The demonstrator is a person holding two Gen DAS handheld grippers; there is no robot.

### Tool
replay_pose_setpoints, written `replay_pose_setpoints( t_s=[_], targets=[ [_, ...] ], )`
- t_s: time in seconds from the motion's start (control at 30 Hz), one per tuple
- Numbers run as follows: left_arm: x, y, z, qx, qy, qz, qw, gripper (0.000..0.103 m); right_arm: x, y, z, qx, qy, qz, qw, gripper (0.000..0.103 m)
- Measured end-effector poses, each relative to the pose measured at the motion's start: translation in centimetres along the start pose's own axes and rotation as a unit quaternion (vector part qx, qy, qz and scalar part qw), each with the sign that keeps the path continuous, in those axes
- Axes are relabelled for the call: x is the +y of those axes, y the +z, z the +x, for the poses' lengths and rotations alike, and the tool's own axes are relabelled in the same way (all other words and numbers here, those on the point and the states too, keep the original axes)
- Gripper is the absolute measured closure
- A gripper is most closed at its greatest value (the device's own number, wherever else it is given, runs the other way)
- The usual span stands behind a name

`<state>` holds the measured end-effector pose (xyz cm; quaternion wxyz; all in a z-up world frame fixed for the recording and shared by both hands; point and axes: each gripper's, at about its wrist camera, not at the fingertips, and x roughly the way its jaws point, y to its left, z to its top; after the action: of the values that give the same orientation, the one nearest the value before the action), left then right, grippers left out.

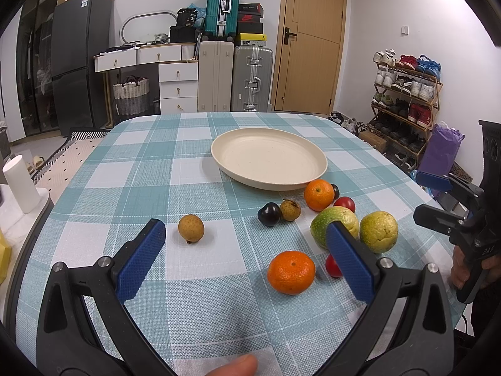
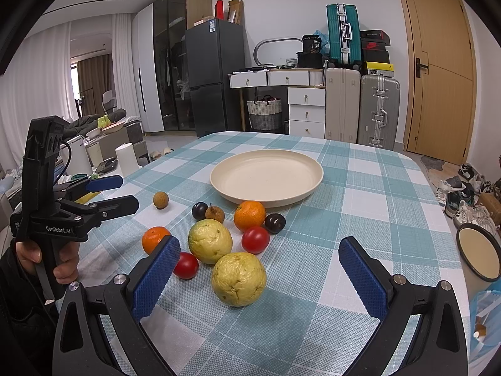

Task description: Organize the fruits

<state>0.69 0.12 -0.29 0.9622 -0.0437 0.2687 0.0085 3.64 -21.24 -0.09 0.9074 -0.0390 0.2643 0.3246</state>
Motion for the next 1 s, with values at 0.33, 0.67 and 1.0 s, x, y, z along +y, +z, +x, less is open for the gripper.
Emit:
replay_pose_setpoints(
  t_s=[0.33,0.67,1.0],
  targets=[
    [0.0,0.0,0.1,0.000,0.000,0.000,1.0000,0.001,-0.6,0.1,0.5,0.005,-0.003,0.014,1.000,0.000],
    [-0.8,-0.9,1.0,0.014,0.002,0.013,0.9998,0.001,-0.6,0.4,1.4,0.031,-0.017,0.012,0.999,0.000],
    [-1.6,-0.7,2.4,0.060,-0.019,0.025,0.9977,0.001,-0.8,-0.1,3.1,0.094,-0.001,0.017,0.995,0.000]
  ],
)
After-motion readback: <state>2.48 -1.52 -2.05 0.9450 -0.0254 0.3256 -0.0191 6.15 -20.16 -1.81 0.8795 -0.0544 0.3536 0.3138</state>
